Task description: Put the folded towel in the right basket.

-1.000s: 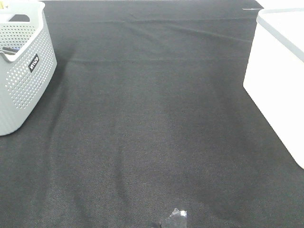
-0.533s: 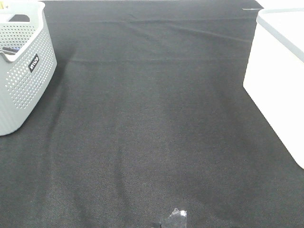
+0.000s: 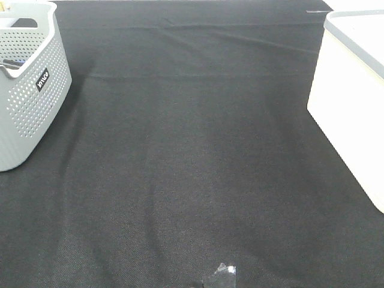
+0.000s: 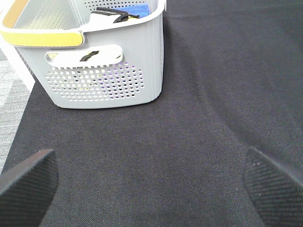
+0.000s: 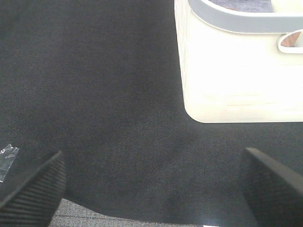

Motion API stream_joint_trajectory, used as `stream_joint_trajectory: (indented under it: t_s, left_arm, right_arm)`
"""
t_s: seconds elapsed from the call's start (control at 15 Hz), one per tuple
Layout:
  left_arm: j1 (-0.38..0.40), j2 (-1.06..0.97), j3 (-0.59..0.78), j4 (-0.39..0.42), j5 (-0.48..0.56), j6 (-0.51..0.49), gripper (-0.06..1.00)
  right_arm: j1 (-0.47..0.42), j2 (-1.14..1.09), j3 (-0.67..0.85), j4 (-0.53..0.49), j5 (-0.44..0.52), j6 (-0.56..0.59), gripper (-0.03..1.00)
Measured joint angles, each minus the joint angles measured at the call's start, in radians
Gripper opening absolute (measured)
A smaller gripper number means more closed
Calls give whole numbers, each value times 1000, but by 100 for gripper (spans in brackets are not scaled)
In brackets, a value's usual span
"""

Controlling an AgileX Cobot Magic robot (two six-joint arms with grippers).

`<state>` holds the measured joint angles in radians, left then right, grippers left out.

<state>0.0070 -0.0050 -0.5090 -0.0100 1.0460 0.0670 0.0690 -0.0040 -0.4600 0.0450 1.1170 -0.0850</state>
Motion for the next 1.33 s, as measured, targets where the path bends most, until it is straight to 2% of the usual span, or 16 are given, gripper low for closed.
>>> stream_joint_trajectory:
  t_s: [0.4, 0.73, 1.33]
  left_arm:
    - [0, 0, 0, 0, 0, 0, 99]
    - [0, 0, 0, 0, 0, 0, 99]
    - [0, 0, 0, 0, 0, 0, 99]
  right_arm:
    - [0, 0, 0, 0, -1, 0, 96]
    - [-64, 0, 0, 18, -1, 0, 96]
    - [-69, 0, 0, 22, -1, 0, 96]
